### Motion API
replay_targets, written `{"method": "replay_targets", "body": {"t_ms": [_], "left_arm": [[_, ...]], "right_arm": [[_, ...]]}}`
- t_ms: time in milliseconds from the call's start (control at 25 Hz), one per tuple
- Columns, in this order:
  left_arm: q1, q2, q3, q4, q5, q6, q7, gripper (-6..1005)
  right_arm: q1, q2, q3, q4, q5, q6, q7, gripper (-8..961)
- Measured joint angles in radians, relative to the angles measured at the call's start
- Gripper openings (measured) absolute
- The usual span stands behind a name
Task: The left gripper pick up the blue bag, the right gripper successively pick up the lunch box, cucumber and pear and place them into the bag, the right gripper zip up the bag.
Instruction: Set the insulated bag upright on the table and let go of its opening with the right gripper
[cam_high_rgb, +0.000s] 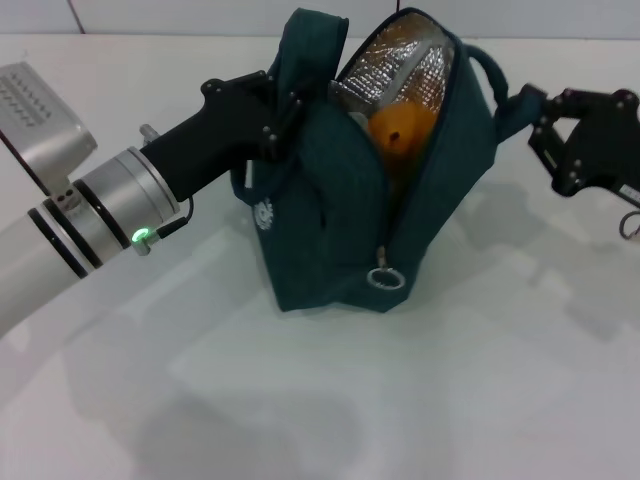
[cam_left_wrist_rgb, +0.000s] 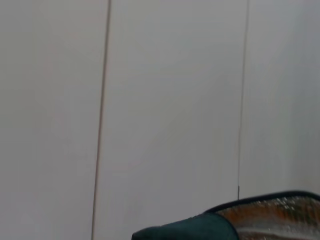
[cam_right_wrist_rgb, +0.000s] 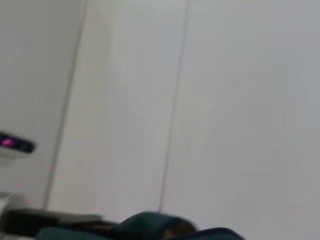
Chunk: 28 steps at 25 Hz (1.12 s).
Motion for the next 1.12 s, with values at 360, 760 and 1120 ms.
{"method": "replay_targets", "body": {"t_ms": [360, 760, 1120], "left_arm": [[-0.009, -0.002, -0.004, -0.041, 0.0, 0.073, 0.135, 160], [-0.008, -0.002, 0.011, -0.069, -0.05, 0.16, 0.236, 447], [-0.018, -0.002, 0.143, -0.094, -0.047, 0.237, 0.333, 507]], "right_arm": [[-0.002, -0.004, 0.002, 0.014, 0.093, -0.009, -0.023, 62], [0.003, 0.005, -0.022, 0.052, 0.184, -0.097, -0.121, 63], [-0.007, -0.007, -0.025, 0.069, 0.167, -0.127, -0.101, 60]]}}
